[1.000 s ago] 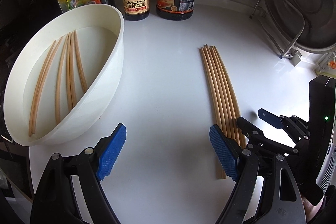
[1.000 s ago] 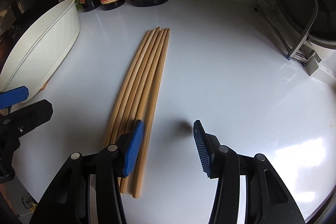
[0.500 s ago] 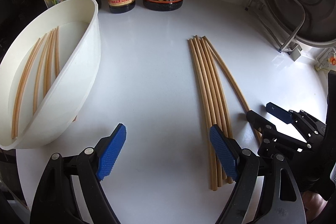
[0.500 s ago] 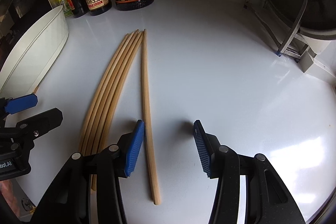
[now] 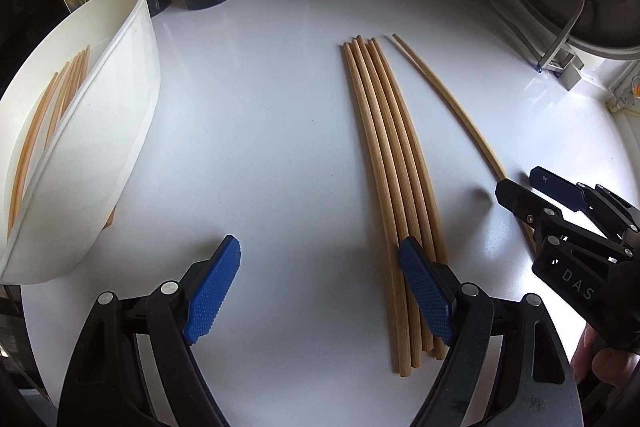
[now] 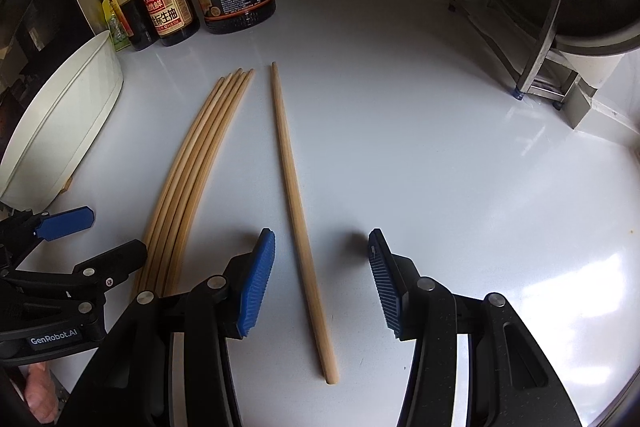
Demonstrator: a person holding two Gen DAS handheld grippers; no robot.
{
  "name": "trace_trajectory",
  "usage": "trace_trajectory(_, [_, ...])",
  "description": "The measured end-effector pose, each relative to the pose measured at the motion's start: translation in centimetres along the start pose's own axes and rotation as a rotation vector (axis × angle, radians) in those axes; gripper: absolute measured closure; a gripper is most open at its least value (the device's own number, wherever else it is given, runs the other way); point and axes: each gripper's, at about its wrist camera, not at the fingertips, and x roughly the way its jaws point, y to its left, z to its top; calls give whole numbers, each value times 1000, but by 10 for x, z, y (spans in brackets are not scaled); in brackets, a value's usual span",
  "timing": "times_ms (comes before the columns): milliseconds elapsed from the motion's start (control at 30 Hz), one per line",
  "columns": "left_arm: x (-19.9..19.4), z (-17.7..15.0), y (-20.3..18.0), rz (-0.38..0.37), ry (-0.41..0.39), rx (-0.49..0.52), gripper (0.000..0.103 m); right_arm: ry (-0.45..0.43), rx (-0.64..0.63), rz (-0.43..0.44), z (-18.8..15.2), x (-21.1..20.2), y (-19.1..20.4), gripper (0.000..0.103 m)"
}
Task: Organize utensils
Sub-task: 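Lower the left tool onto the chopstick row while the right tool separates one chopstick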
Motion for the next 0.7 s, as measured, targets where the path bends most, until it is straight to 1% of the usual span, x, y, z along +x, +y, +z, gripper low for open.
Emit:
trace_trajectory(133, [1,-1,4,10,5,1,22,-1,0,2,0,0,-1,56])
trace_trajectory(233, [3,-4,5,39,11,16,21,-2,0,1,0,0,0,56])
trace_trajectory(500, [6,2,7,47,1,-8,21,-11,-17,-7,5,4,3,56])
trace_trajectory(700, [11,13,6,62,-11,-22,21,-20,-84,-34,10,10,12,57])
